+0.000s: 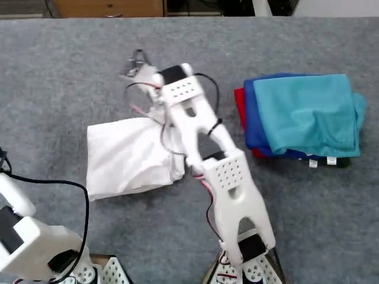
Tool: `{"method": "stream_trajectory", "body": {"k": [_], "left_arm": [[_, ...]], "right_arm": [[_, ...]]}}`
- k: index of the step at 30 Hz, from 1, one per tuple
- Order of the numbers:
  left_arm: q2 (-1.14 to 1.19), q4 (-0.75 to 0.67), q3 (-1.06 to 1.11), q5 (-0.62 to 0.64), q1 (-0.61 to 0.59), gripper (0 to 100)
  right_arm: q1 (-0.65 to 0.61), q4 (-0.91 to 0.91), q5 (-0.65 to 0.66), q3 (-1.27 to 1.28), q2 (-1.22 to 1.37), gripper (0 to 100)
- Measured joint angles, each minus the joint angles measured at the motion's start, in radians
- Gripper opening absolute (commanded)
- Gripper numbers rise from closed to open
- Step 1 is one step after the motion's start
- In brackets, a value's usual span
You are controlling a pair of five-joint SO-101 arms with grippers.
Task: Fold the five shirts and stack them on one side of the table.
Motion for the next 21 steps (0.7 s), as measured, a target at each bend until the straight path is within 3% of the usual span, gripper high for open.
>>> {"method": "stream_trajectory", "body": {"k": [8, 15, 21], "left_arm": [[0.0, -0.003, 0.063, 0.0, 0.133, 2], [0.0, -0.021, 0.041, 0.044, 0.373, 2], [0.0, -0.123, 0.028, 0.15, 0.588, 2]], "right_arm": [[0.026, 0.12, 0.002, -0.198, 0.017, 0.2], [0.029, 0.258, 0.002, -0.445, 0.017, 0.2], [0.005, 0.261, 0.002, -0.321, -0.114, 0.2]]}}
